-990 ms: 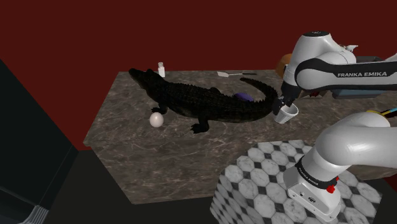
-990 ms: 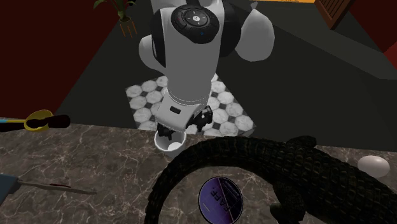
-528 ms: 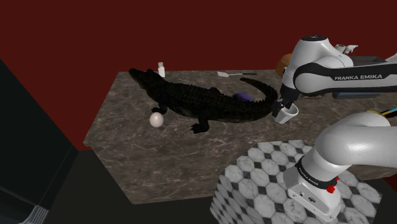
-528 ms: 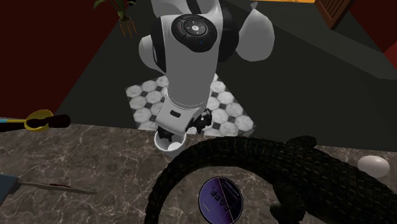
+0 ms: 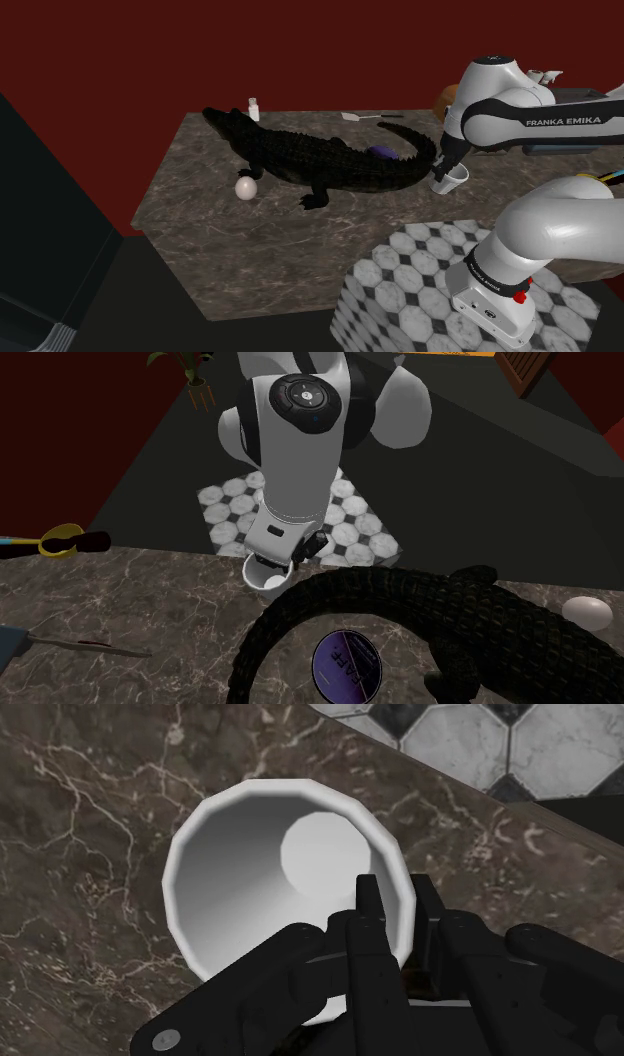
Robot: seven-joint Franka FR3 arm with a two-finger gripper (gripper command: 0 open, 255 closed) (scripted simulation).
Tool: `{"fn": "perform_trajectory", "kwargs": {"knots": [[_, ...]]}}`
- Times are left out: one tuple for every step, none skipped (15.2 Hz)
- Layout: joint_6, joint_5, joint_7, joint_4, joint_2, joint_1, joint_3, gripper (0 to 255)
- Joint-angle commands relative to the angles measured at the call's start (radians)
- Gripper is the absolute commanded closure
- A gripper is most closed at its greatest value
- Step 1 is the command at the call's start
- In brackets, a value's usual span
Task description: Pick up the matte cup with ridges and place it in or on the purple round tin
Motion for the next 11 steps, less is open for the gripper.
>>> {"fn": "perform_trajectory", "kwargs": {"knots": [[0.000,0.000,0.000,0.000,0.000,0.000,0.000,255],[0.000,0.000,0.000,0.000,0.001,0.000,0.000,255],[0.000,0.000,0.000,-0.001,0.000,0.000,0.000,255],[0.001,0.000,0.000,-0.001,0.000,0.000,0.000,255],[-0.018,0.003,-0.002,0.009,-0.009,0.001,0.001,255],[-0.036,0.006,-0.004,0.020,-0.016,0.003,0.003,255],[-0.054,0.008,-0.006,0.030,-0.024,0.004,0.004,255],[-0.072,0.011,-0.008,0.041,-0.030,0.006,0.005,255],[-0.089,0.014,-0.010,0.052,-0.037,0.007,0.007,255],[-0.105,0.016,-0.012,0.063,-0.042,0.009,0.008,255],[-0.122,0.019,-0.013,0.075,-0.047,0.010,0.010,255]]}}
